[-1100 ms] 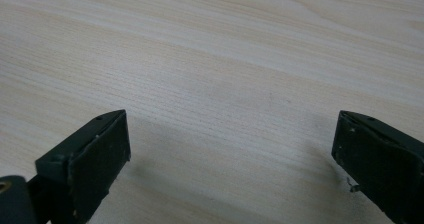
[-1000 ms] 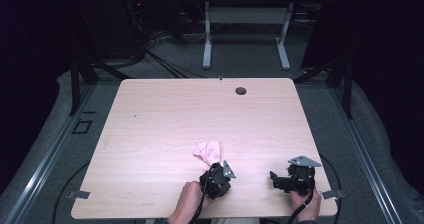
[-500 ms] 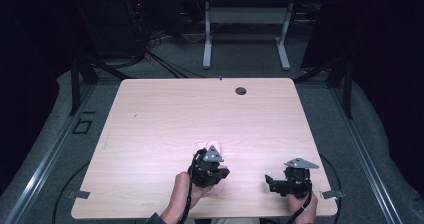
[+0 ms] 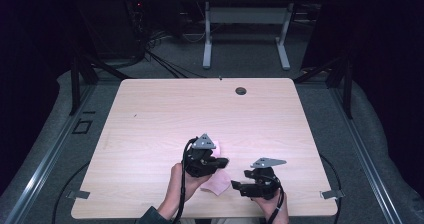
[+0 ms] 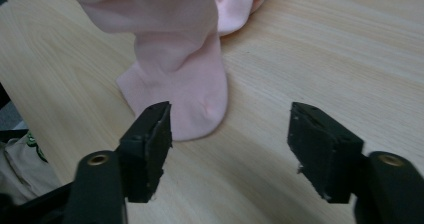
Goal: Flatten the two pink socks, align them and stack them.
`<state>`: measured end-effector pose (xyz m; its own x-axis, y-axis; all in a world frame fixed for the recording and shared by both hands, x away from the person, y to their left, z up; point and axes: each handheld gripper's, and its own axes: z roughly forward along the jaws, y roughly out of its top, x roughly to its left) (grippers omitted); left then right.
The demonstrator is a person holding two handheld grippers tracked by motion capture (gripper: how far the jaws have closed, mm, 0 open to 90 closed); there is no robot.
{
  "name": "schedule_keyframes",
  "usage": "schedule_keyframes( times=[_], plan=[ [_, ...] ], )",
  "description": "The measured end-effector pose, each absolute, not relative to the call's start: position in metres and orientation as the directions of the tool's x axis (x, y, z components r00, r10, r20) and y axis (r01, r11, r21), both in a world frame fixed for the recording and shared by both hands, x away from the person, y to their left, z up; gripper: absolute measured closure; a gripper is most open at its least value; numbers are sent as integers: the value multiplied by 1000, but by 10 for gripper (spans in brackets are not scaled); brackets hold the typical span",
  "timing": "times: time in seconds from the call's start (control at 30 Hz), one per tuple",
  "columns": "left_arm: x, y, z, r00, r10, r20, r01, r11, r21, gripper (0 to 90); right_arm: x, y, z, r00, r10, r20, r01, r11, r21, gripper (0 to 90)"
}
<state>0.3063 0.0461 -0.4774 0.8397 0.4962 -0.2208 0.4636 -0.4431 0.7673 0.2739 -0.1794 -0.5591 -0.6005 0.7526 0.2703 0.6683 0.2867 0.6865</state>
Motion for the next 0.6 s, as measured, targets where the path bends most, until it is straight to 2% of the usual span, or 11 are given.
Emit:
schedule_keyframes(
  times=[0.07, 0.27, 0.53, 0.6],
  plan=[
    [306, 47, -475, 840, 494, -225, 462, -432, 775, 892, 279, -171, -561, -597, 757, 267, 683, 304, 664, 434],
    [303, 52, -469, 851, 472, -231, 444, -411, 796, 891, 287, -155, -569, -594, 766, 246, 700, 341, 628, 557],
    [302, 64, -459, 862, 436, -260, 433, -365, 824, 891, 291, -154, -576, -594, 761, 261, 705, 337, 623, 858],
    [302, 69, -458, 862, 437, -258, 431, -363, 826, 891, 291, -157, -575, -589, 765, 259, 703, 327, 631, 886]
  ],
)
